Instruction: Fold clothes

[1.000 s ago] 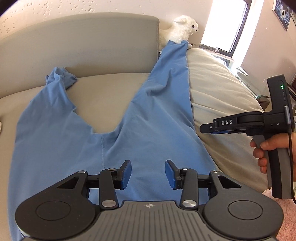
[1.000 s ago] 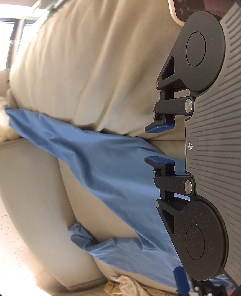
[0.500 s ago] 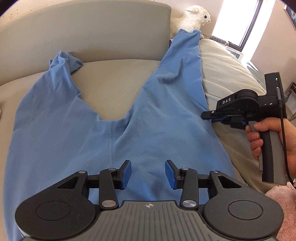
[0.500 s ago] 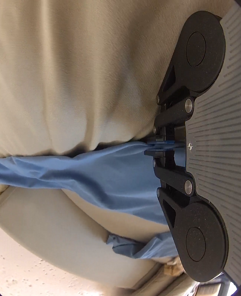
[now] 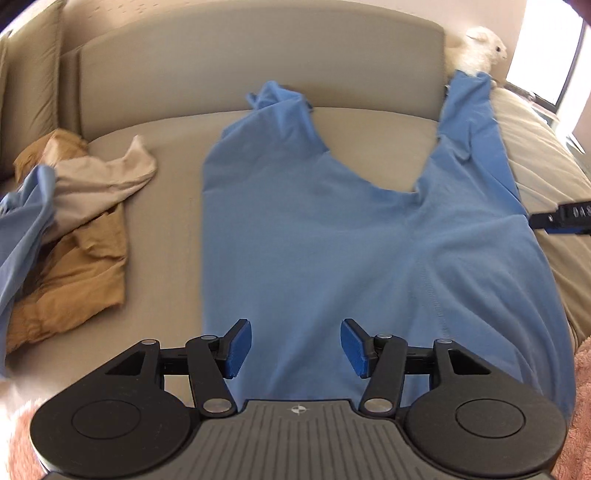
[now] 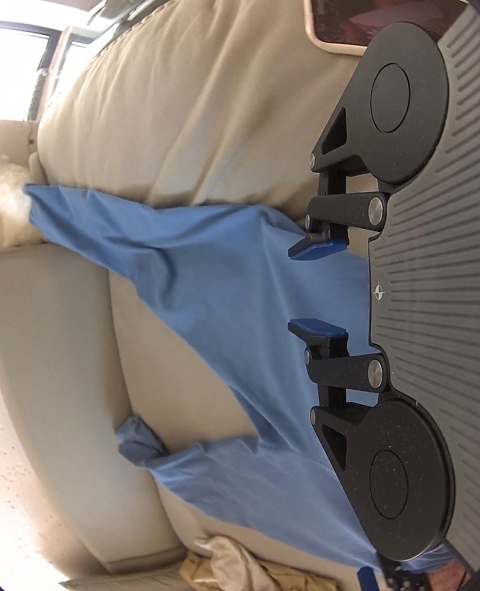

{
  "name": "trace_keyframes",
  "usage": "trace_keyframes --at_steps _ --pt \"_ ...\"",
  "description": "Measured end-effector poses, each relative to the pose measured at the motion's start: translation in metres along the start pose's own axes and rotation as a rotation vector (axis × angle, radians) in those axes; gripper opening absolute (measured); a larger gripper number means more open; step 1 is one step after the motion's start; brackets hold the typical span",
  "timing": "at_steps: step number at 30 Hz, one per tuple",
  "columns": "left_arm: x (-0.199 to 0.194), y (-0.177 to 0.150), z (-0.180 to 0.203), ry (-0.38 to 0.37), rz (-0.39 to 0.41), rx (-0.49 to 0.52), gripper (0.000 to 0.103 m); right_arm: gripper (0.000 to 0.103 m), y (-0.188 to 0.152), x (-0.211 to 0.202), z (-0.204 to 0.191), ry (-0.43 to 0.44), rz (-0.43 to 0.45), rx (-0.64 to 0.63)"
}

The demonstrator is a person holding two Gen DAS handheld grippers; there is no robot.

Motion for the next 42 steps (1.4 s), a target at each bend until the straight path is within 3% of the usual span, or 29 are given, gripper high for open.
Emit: trace_keyframes --at_steps 2,5,8,9,10,15,17,19,20,22,23,30,37,42 --pt "-0.008 -0.011 -0.009 0.0 0.011 -0.031 0.053 0.043 -0.014 -0.005 0.014 -0.005 -0.016 0.085" --pt "-0.013 -0.018 0.0 -0.02 0.023 -0.002 0.053 0.043 -0.038 -0.009 0.045 0.003 -0.077 0.275" --pt "-0.011 -0.021 0.014 -0.019 0.021 0.058 0.053 0.043 -0.062 -0.017 0.048 0.085 -0.14 0.318" --pt "-0.008 -0.022 0.018 -0.005 0.014 0.081 0.052 0.034 -0.07 -0.019 0.044 0.1 -0.146 0.304" --pt "-0.005 -0.023 0.021 0.015 0.004 0.101 0.052 0.0 -0.075 -0.022 0.037 0.1 -0.134 0.254" --pt "-0.008 -0.033 0.008 0.084 -0.028 0.082 0.052 0.002 -0.095 -0.044 -0.034 0.121 -0.034 -0.106" --pt "-0.01 -0.035 0.001 0.095 -0.035 0.061 0.051 0.004 -0.105 -0.042 -0.055 0.062 -0.038 -0.225" --pt "-0.014 -0.037 -0.008 0.107 -0.04 0.037 0.05 0.015 -0.112 -0.038 -0.062 -0.01 -0.054 -0.275" --pt "-0.016 -0.038 -0.012 0.11 -0.043 0.025 0.051 0.018 -0.114 -0.039 -0.059 -0.028 -0.063 -0.255" --pt "-0.02 -0.04 -0.016 0.091 -0.041 0.002 0.051 0.045 -0.113 -0.049 -0.046 -0.027 -0.061 -0.194" --pt "-0.021 -0.04 -0.017 0.092 -0.037 0.0 0.051 0.047 -0.113 -0.055 -0.038 -0.022 -0.06 -0.164" --pt "-0.024 -0.038 -0.014 0.069 -0.003 -0.005 0.051 0.049 -0.104 -0.065 0.019 0.038 -0.057 0.172" --pt "-0.024 -0.036 -0.005 0.03 0.022 0.022 0.051 0.045 -0.075 -0.032 0.06 0.115 0.068 0.516" --pt "-0.025 -0.026 0.006 -0.009 0.073 0.054 0.051 0.04 -0.068 -0.007 0.063 0.089 0.06 0.509"
Point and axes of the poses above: each gripper's, at about its wrist camera, not at the fingertips, and x roughly the way its jaws point, z to its right, y to its top, the point moved 7 cm from there along x, roughly the way its jaws point, and after that the axes turned 11 degrees about x, right-handed, at the moved point
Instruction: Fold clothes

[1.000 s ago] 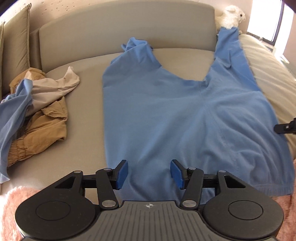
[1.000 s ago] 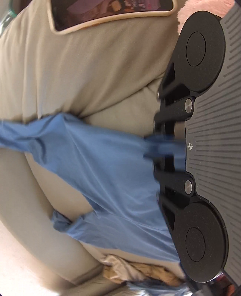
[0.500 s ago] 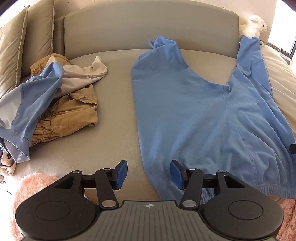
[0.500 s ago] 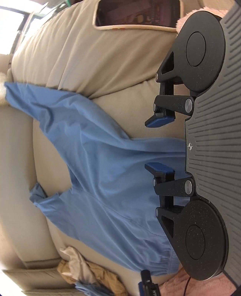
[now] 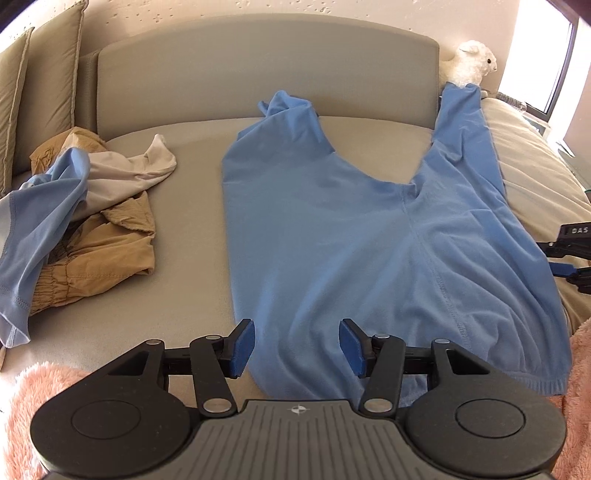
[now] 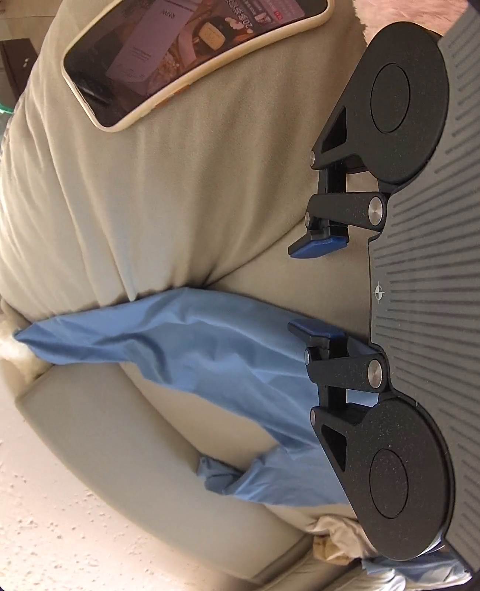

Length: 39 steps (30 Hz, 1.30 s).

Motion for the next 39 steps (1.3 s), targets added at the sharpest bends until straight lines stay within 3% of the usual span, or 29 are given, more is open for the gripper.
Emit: trace_keyframes --at_steps 3,11,12,16,19,24,27,28,30,32,34,39 --pt "0.002 0.008 0.007 -0.006 0.018 0.016 0.051 0.04 0.002 0.013 -0.01 0.063 -0.011 -0.015" --pt "0.017 0.014 0.009 0.006 -0.016 0.009 0.051 0.039 0.009 0.04 -0.021 0.061 -0.034 -0.105" --pt "0.017 0.014 0.009 0.009 -0.019 0.007 0.051 0.037 0.008 0.044 -0.025 0.057 -0.032 -0.142" --pt "0.017 0.012 0.008 0.021 -0.03 0.011 0.051 0.01 0.005 0.051 -0.035 0.048 -0.027 -0.244" --pt "0.017 0.011 0.008 0.023 -0.031 0.014 0.051 0.0 0.01 0.046 -0.037 0.056 -0.017 -0.251" --pt "0.013 0.012 0.005 0.033 -0.02 0.013 0.051 0.0 0.029 0.016 -0.024 -0.04 0.075 -0.242" --pt "0.016 0.008 0.003 0.042 -0.04 0.013 0.051 0.0 0.031 0.023 -0.004 -0.185 0.029 -0.278" --pt "0.016 0.006 0.003 0.041 -0.042 0.015 0.051 0.004 0.031 0.023 -0.002 -0.188 0.012 -0.268" --pt "0.014 0.005 0.002 0.04 -0.042 0.016 0.051 0.015 0.032 0.016 0.005 -0.161 -0.016 -0.201" --pt "0.011 0.003 -0.001 0.033 -0.032 0.004 0.051 0.018 0.032 0.0 0.009 -0.077 -0.017 -0.107" --pt "0.009 0.003 -0.002 0.024 -0.021 -0.009 0.051 0.033 0.023 -0.009 0.014 -0.018 -0.082 -0.035" --pt "0.004 0.003 -0.001 0.007 -0.007 -0.011 0.051 0.037 -0.015 -0.042 0.02 0.118 -0.234 0.069"
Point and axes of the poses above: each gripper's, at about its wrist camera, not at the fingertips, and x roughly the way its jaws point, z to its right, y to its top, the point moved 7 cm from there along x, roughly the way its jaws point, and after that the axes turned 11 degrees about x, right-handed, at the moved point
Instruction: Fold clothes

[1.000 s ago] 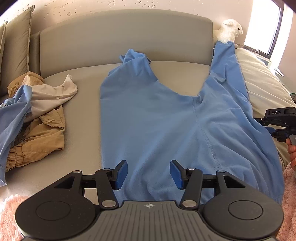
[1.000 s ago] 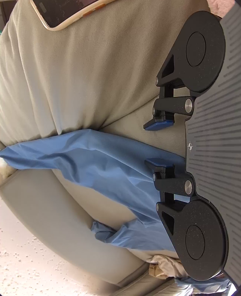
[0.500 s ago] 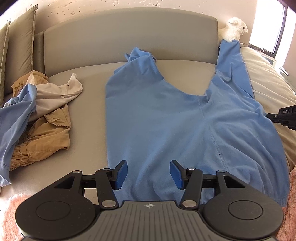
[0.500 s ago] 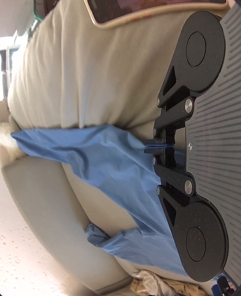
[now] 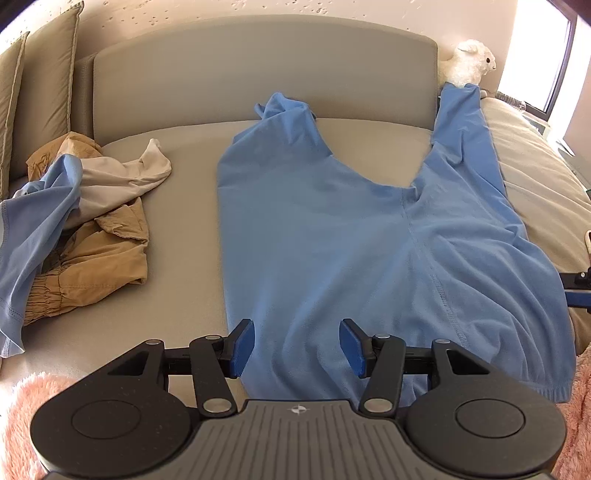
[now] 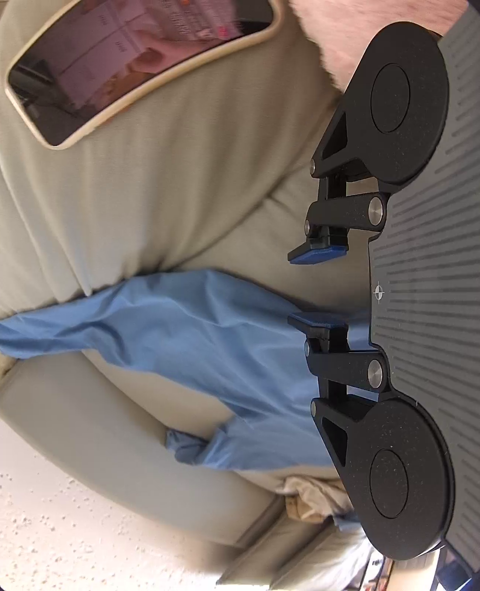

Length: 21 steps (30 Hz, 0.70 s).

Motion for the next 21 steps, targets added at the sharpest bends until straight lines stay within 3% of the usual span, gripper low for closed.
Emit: trace_keyframes --at_steps 3,7,8,10,17,19,21 --pt "0.0 -0.001 0.0 -0.004 -0.004 0.003 0.051 0.036 -0.023 -0.001 -0.003 -0.023 -0.046 -0.057" --pt "0.005 -0.004 -0.002 0.023 -0.03 0.005 0.051 0.015 -0.061 0.005 -0.024 -0.121 -0.105 -0.303" --pt "0.003 -0.005 -0.006 0.033 -0.029 -0.015 0.051 0.015 -0.071 0.004 -0.035 -0.155 -0.107 -0.398" --pt "-0.001 -0.006 -0.016 0.044 -0.026 -0.056 0.052 0.018 -0.076 0.001 -0.043 -0.194 -0.097 -0.442" --pt "-0.002 -0.024 -0.046 0.03 -0.074 -0.218 0.057 0.027 -0.064 -0.005 -0.027 -0.116 -0.083 -0.228" --pt "0.001 -0.026 -0.048 0.011 -0.086 -0.249 0.057 0.041 -0.061 -0.006 -0.026 -0.077 -0.072 -0.175" --pt "0.004 -0.028 -0.049 0.006 -0.099 -0.263 0.057 0.043 -0.059 -0.008 -0.026 -0.07 -0.053 -0.157"
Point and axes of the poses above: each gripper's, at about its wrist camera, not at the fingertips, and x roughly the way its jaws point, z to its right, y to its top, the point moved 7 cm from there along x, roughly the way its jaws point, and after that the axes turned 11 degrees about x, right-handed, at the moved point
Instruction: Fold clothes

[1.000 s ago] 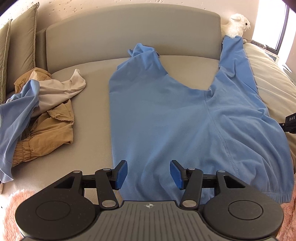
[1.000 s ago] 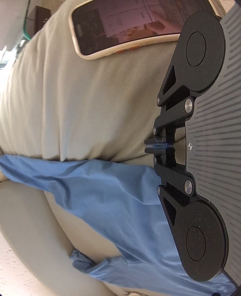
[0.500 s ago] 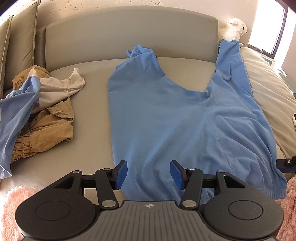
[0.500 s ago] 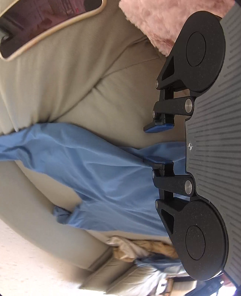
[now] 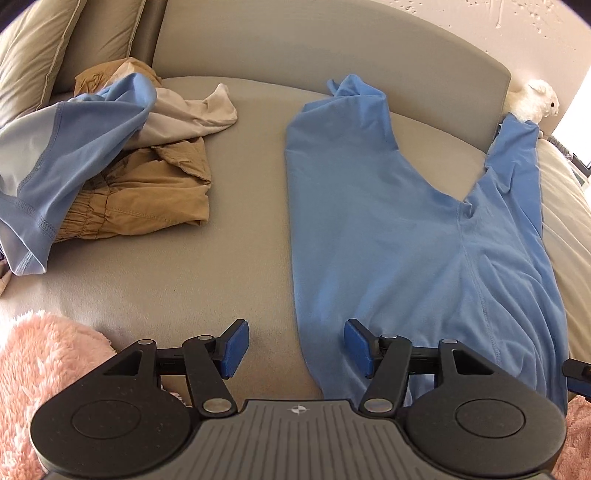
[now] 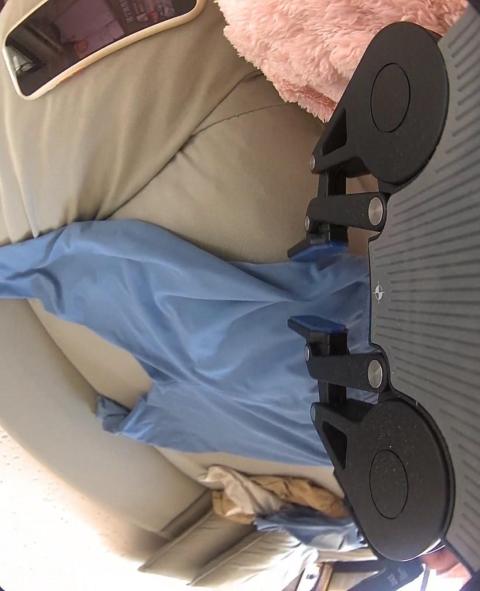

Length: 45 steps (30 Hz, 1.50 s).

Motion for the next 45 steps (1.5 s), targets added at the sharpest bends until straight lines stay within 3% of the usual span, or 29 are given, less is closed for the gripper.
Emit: trace_keyframes --at_steps 6,8,9,10,15,17,19,21,22,24,25,28,30,33,34,36,38,40,43,45 --pt "0.013 -0.001 0.012 0.003 -0.018 0.047 0.06 0.043 0.002 0.006 0.003 -0.006 0.015 0.019" --pt "0.013 -0.001 0.021 0.01 -0.005 0.104 0.041 0.026 -0.003 0.016 0.002 -0.036 -0.009 -0.016" --pt "0.011 -0.001 0.023 0.009 -0.001 0.122 0.003 0.015 -0.006 0.019 0.001 -0.06 -0.014 -0.043" --pt "0.008 0.0 0.026 0.009 0.003 0.14 0.005 0.004 -0.007 0.019 -0.002 -0.094 -0.005 -0.086" --pt "-0.001 -0.007 0.027 0.094 -0.048 0.22 0.007 0.003 -0.002 0.001 0.003 -0.251 0.003 -0.143" --pt "-0.003 -0.009 0.023 0.104 -0.084 0.211 0.014 0.011 -0.001 0.003 0.014 -0.293 -0.039 -0.13" --pt "-0.011 -0.007 0.019 0.122 -0.081 0.208 0.032 0.031 -0.002 0.002 0.015 -0.336 -0.047 -0.137" --pt "-0.024 -0.002 0.016 0.163 -0.03 0.211 0.041 0.04 -0.001 -0.005 0.008 -0.364 -0.01 -0.169" --pt "-0.03 0.0 0.016 0.178 0.009 0.216 0.039 0.042 -0.001 -0.011 -0.002 -0.364 0.03 -0.212" --pt "-0.039 0.006 0.022 0.177 0.084 0.238 0.037 0.041 0.001 -0.015 -0.018 -0.338 0.093 -0.28" --pt "-0.039 0.006 0.029 0.14 0.096 0.254 0.036 0.039 0.001 -0.016 -0.031 -0.286 0.127 -0.323" --pt "-0.036 0.006 0.049 0.038 0.12 0.299 0.032 0.028 -0.002 -0.006 -0.054 -0.199 0.108 -0.385" --pt "-0.02 -0.003 0.051 0.056 0.039 0.312 0.031 0.027 -0.009 0.009 -0.061 -0.186 0.049 -0.414" --pt "0.001 -0.016 0.052 0.077 -0.071 0.324 0.03 0.026 -0.017 0.03 -0.047 -0.248 -0.069 -0.405" --pt "-0.001 -0.015 0.05 0.066 -0.062 0.301 0.03 0.025 -0.017 0.031 -0.042 -0.254 -0.092 -0.397" --pt "-0.006 -0.012 0.048 0.055 -0.046 0.285 0.03 0.025 -0.007 0.021 -0.043 -0.173 -0.076 -0.386" --pt "-0.008 -0.009 0.051 0.068 -0.032 0.29 0.031 0.026 0.025 -0.003 -0.046 -0.037 0.028 -0.38" --pt "-0.012 -0.005 0.057 0.078 -0.003 0.292 0.033 0.044 0.061 -0.023 -0.043 0.063 0.145 -0.381" --pt "-0.015 0.003 0.066 0.097 0.039 0.299 0.036 0.046 0.118 -0.036 -0.023 0.131 0.283 -0.399" --pt "-0.015 0.008 0.068 0.116 0.056 0.294 0.037 0.046 0.149 -0.037 -0.006 0.138 0.328 -0.386"
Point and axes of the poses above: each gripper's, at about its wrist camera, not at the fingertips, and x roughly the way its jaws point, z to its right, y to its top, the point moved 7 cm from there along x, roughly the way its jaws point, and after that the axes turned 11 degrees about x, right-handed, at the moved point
